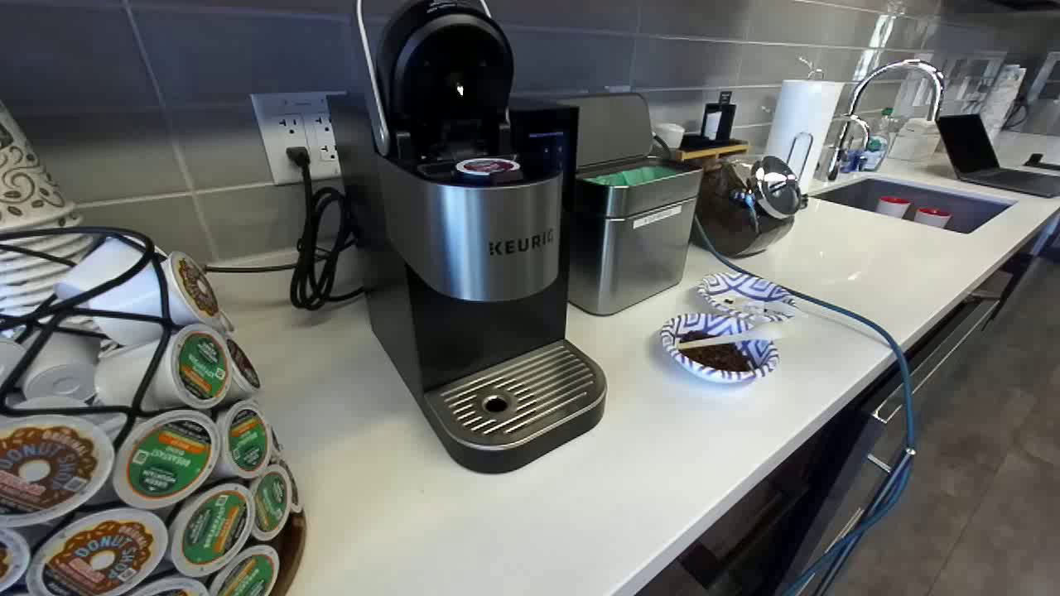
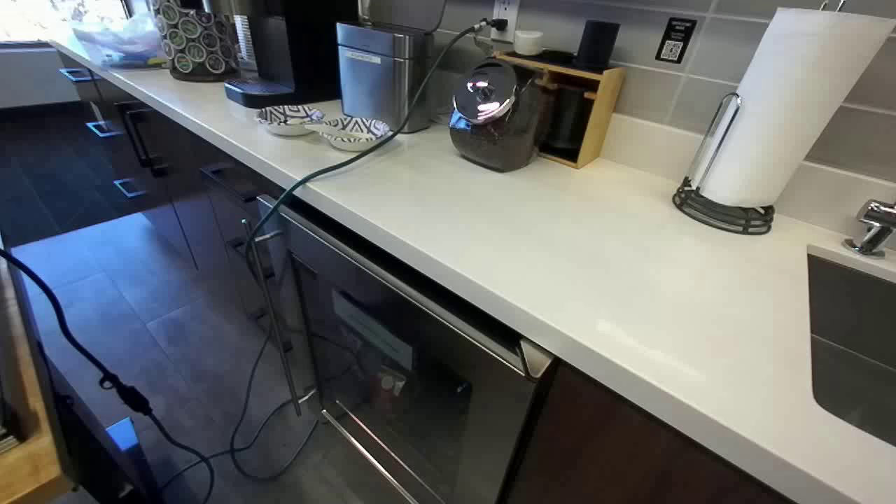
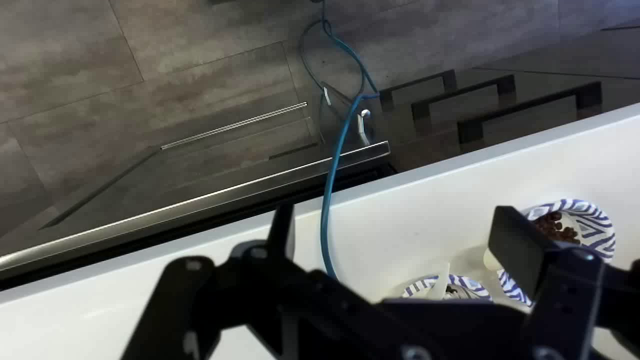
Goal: Move the white spoon to the bowl on the right.
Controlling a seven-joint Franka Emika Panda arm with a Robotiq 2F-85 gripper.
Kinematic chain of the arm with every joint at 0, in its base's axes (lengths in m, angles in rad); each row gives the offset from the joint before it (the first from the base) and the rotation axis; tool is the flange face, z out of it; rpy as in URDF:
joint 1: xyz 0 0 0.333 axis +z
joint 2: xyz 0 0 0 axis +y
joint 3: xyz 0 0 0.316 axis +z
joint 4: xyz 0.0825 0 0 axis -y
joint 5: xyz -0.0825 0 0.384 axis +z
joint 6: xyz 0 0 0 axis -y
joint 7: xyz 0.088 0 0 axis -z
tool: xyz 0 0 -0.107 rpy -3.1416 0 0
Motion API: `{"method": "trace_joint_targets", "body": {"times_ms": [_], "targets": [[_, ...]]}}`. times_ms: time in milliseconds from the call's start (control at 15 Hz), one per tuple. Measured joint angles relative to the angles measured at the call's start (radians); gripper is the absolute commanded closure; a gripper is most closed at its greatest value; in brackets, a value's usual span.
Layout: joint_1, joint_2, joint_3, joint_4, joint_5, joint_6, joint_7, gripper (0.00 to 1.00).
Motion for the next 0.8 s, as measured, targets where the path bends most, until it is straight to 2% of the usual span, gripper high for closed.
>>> {"method": "trace_joint_targets", "body": {"times_ms": [667, 800], "targets": [[0.002, 0.000, 0.003, 0.000, 0.001, 0.002, -0.012, 0.00], [0.034, 0.001, 0.020, -0.014, 0.028, 0.060, -0.070, 0.00]]}}
